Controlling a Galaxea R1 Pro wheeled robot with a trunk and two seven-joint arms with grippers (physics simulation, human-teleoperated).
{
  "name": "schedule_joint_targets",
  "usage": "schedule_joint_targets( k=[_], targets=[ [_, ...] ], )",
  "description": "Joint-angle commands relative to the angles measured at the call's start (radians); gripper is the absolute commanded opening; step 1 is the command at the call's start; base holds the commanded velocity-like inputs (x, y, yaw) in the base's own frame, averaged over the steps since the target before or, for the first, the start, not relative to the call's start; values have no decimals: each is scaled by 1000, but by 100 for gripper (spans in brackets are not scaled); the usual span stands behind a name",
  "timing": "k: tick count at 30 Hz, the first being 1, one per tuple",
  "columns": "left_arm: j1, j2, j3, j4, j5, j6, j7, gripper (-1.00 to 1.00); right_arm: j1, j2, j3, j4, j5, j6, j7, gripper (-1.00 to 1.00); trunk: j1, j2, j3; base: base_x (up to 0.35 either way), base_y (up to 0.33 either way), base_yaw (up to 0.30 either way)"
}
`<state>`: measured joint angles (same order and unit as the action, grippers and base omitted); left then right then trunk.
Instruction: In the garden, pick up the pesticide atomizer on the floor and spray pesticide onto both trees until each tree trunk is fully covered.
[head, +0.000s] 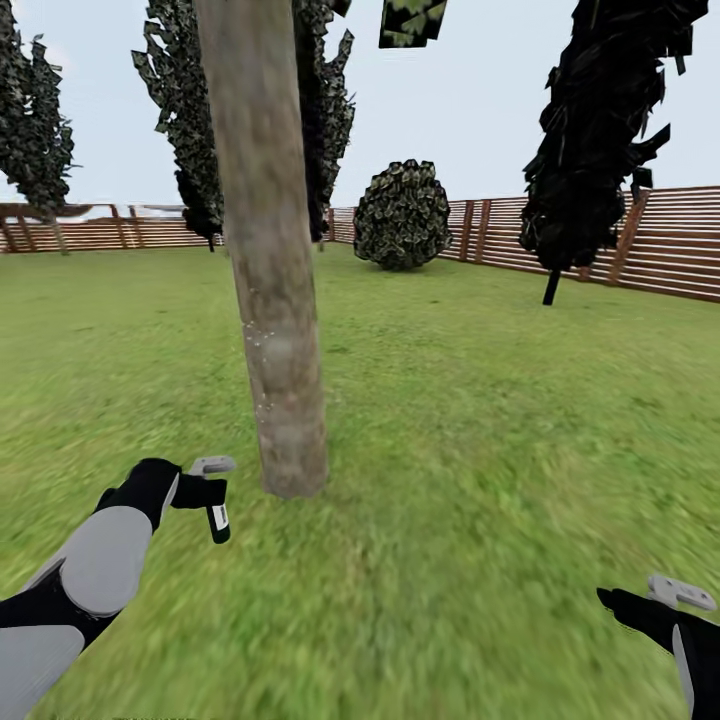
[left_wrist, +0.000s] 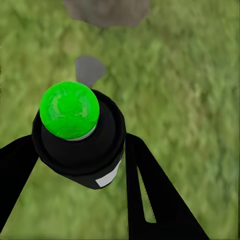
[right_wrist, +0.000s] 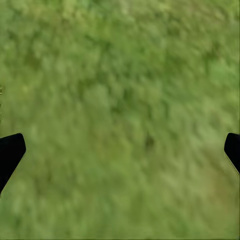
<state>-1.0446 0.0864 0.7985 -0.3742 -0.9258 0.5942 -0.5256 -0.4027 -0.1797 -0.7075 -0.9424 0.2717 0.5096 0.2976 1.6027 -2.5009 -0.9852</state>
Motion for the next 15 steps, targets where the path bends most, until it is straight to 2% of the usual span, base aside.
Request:
schedule_joint_targets(
  k=[1, 6, 12, 15],
  targets=[
    [-2, -1, 8, -2, -10, 3, -8, -100, -1, 0, -3, -1, 11, 3, 9, 100, 0, 0, -1, 132, -325, 272],
    [-2, -1, 8, -3, -10, 1, -8, -100, -1, 0, -3, -1, 11, 3, 9, 100, 0, 0, -1, 167, -308, 236],
    [-2, -1, 8, -2, -10, 1, -8, -100, 0, 0, -3, -1, 11, 3, 9, 100, 0, 0, -1, 192, -288, 31],
    [-1, -2, 8, -2, -10, 1, -8, -100, 0, 0, -3, -1, 11, 3, 9, 100, 0, 0, -1, 58, -300, 97]
  ],
)
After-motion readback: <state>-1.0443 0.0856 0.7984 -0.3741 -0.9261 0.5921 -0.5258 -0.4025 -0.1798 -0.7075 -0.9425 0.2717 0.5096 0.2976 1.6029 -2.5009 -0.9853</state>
